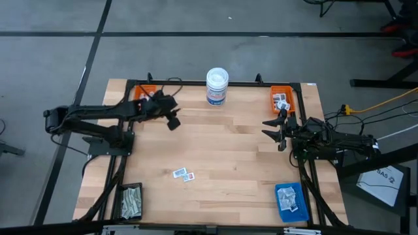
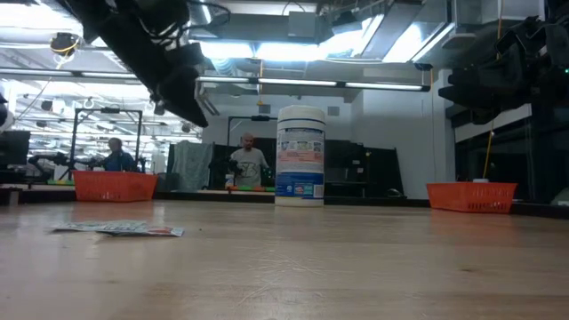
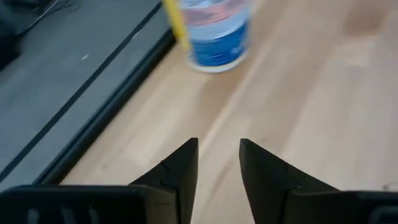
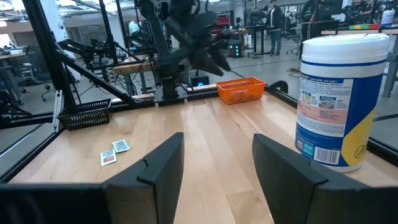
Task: Pick & Place First Aid Supplies
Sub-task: Put the orange ointment pack into the left orange bin
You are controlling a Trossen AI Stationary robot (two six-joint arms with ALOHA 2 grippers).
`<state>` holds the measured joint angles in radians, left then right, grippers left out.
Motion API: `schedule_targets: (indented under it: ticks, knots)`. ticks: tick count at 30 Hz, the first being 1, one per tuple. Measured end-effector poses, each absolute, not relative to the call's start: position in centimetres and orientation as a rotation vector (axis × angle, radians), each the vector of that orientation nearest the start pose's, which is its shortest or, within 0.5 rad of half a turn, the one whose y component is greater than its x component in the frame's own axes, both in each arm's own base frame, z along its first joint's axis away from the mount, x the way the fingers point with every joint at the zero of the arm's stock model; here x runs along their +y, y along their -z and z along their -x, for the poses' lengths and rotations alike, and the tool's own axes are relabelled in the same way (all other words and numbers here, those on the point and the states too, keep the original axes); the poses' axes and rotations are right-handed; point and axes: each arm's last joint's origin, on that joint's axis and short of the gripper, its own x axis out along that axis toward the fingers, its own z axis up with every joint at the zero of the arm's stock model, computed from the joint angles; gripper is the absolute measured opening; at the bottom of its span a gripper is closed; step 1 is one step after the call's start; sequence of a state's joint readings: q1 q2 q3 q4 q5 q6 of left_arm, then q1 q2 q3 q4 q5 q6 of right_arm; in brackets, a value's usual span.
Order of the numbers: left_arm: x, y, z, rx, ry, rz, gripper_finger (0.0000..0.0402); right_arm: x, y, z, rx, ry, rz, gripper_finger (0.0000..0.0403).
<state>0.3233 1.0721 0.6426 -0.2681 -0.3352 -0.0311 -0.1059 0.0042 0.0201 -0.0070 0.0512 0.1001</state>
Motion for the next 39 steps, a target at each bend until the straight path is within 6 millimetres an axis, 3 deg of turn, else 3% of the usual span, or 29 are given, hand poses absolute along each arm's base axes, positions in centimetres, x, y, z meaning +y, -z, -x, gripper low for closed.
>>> schedule_targets:
  ticks: [10,21,34,39]
  knots:
    - [2.5,-22.8,-21.5,0.667,-0.352,0.007,0.0106,-1.2,-16.9,-9.6,-0.017,0.157,-0.1,0.0191]
    - [-3.7,-21.8,-21.9,0.713,-0.015,-0.129,0.0104,-1.2,-16.9,-9.6,-0.016,0.157,-0.1,0.0191]
    - [-8.6,-16.9,-23.0,0.927,0.141,-0.073,0.0104,-1.2,-16.9,-9.6,-0.017,0.157,-0.1,0.0191]
    - [-10.0,-15.8,-22.9,0.969,0.172,-0.02,0.0106,-1.2,-16.9,-9.6,-0.017,0.157,-0.1,0.0191]
